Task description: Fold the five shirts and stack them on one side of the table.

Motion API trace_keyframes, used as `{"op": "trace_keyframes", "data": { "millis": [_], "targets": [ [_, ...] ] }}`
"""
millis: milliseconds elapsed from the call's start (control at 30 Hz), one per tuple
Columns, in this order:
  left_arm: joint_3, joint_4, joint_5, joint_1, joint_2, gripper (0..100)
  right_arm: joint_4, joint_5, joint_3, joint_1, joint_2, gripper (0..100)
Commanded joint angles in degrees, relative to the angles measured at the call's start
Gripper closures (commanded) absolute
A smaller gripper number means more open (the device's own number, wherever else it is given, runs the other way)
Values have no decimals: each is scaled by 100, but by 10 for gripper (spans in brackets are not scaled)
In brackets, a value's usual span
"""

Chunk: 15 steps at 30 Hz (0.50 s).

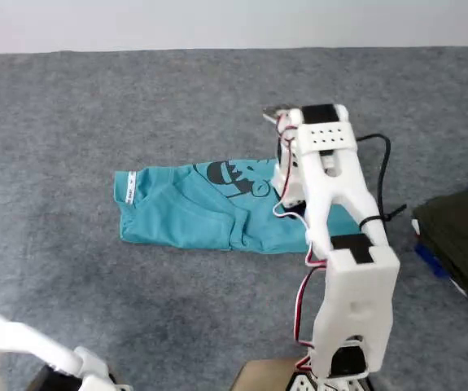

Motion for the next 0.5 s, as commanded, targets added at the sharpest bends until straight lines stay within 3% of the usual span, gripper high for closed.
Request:
{"op": "trace_keyframes", "data": {
  "millis": [0, 200, 467],
  "targets": [
    [-198, 53, -26, 18, -176, 992, -242, -44, 9, 365, 356, 976],
    [-198, 53, -26, 26, -185, 992, 57, -9, 0, 295, 1103, 978],
    [-198, 53, -26, 26, -176, 992, 462, 290, -9, 31, 813, 978]
  ]
}}
